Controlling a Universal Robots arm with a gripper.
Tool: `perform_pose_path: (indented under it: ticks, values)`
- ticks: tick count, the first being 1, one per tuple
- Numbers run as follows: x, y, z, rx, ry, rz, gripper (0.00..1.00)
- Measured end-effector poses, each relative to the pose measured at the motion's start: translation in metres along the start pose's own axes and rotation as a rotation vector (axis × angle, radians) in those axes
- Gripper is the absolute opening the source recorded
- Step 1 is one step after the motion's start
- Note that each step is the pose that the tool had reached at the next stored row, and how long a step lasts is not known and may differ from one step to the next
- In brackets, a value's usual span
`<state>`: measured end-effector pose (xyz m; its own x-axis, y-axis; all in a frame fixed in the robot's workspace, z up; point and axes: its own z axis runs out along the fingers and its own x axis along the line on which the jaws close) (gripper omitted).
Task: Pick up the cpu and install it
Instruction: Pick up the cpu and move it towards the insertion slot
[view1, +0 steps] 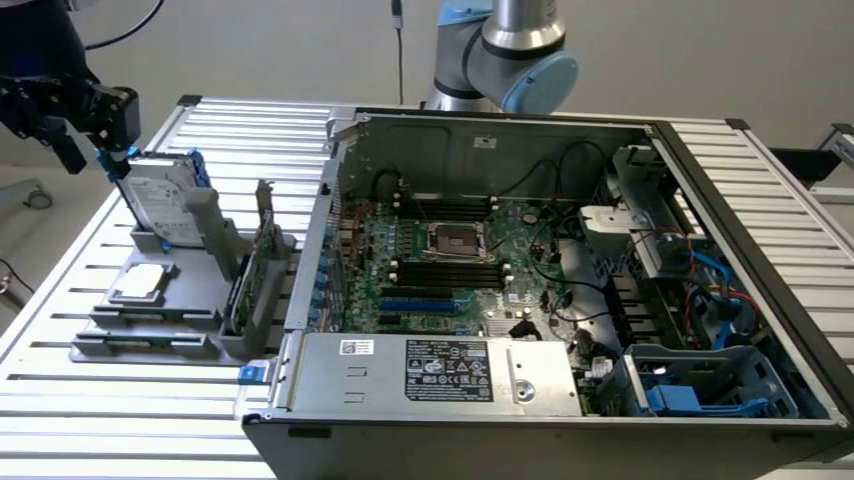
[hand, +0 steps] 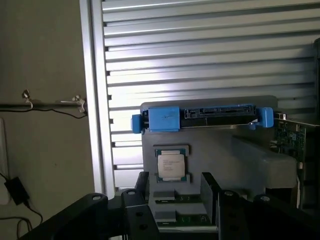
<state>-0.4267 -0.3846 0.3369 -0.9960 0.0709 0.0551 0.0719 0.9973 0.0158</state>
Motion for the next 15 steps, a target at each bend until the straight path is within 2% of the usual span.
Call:
perform_pose_path:
  ticks: [8,9,15]
  values:
    - [0.007,-0.0009,0.015,0.0001,0.0,-0.002,0.56]
    - [0.007,-0.001,0.0168,0.0001,0.0,-0.002,0.62]
    - [0.007,-0.0025,0.0277,0.0002,0.0,-0.002,0.62]
